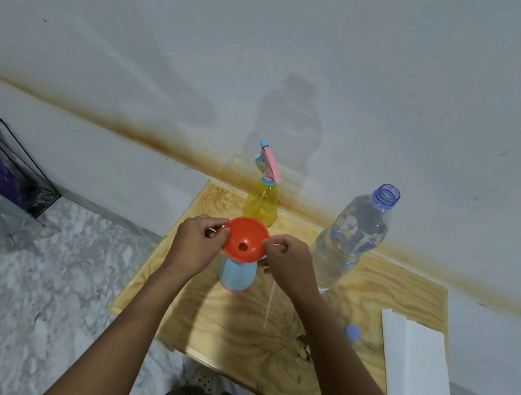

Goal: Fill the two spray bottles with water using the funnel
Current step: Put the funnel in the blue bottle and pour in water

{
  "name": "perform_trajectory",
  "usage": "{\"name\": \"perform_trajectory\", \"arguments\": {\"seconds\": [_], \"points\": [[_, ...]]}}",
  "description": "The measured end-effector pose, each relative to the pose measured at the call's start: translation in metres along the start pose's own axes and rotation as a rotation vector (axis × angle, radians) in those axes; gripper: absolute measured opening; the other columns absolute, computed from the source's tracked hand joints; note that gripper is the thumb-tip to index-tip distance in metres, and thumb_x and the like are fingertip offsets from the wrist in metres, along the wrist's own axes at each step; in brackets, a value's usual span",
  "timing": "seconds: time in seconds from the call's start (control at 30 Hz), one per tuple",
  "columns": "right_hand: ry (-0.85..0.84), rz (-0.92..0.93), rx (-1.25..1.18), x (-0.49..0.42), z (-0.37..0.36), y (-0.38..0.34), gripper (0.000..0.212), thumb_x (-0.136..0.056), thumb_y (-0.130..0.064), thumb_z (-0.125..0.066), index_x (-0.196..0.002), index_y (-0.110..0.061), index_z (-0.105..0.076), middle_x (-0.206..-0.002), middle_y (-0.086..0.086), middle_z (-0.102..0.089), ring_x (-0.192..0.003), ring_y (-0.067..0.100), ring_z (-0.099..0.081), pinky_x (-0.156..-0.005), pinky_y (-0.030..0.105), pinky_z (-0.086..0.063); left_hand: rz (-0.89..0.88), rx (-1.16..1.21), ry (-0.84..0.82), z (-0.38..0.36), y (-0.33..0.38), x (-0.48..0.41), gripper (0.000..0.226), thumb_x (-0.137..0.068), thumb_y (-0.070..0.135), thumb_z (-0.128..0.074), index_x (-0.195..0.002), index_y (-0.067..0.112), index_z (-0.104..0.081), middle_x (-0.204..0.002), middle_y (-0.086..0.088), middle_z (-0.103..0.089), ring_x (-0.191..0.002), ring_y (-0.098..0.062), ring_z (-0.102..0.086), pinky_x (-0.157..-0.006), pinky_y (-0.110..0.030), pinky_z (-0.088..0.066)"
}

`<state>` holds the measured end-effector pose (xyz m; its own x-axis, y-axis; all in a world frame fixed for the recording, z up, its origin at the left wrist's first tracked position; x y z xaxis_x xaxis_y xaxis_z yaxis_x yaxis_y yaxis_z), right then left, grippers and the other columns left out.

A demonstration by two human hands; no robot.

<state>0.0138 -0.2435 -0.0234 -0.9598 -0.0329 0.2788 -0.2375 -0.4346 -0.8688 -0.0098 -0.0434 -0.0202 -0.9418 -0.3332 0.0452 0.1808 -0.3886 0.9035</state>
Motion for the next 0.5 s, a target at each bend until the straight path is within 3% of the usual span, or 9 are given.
{"name": "perform_trajectory", "arguments": {"seconds": [0.1,0.3,0.5], "points": [[0.019,0.008,-0.022,-0.002,0.000,0.000,0.010,-0.092,-0.014,-0.060,-0.086,-0.009,-0.067,-0.072,0.006,-0.074,-0.060,0.014,-0.071,-0.067,0.037,-0.061,0.004,0.011,-0.005,0.000,-0.003,-0.003,0.025,-0.091,0.014,-0.068,-0.115,0.010,-0.073,-0.099,-0.002,-0.070,-0.087,-0.024,-0.068,-0.075,-0.022,-0.054],[0.033,0.040,-0.015,-0.002,0.003,-0.003,0.010,-0.092,-0.013,-0.060,-0.084,-0.016,-0.064,-0.071,0.003,-0.073,-0.059,0.011,-0.070,-0.062,0.030,-0.060,0.034,0.096,-0.035,-0.002,-0.009,-0.007,0.025,-0.090,0.018,-0.070,-0.114,0.012,-0.074,-0.098,-0.013,-0.072,-0.088,-0.031,-0.069,-0.084,-0.037,-0.059],[0.054,0.085,-0.040,0.000,0.015,-0.009,0.009,-0.093,-0.013,-0.061,-0.095,-0.008,-0.068,-0.072,0.005,-0.074,-0.058,0.013,-0.071,-0.060,0.030,-0.061,0.104,0.301,-0.052,0.005,-0.017,-0.007,0.026,-0.095,0.029,-0.063,-0.117,0.018,-0.072,-0.091,0.004,-0.074,-0.084,-0.016,-0.073,-0.085,-0.035,-0.059]]}}
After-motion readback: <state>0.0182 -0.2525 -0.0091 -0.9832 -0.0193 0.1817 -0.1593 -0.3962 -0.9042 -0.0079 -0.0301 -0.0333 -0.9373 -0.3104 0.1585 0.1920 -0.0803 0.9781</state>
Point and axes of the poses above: each hand's wrist, its own x-axis away from the middle knuckle, its own z-axis out of the back of the hand, y = z × x, the point moved 8 cm from there along -x, towards the middle knuckle
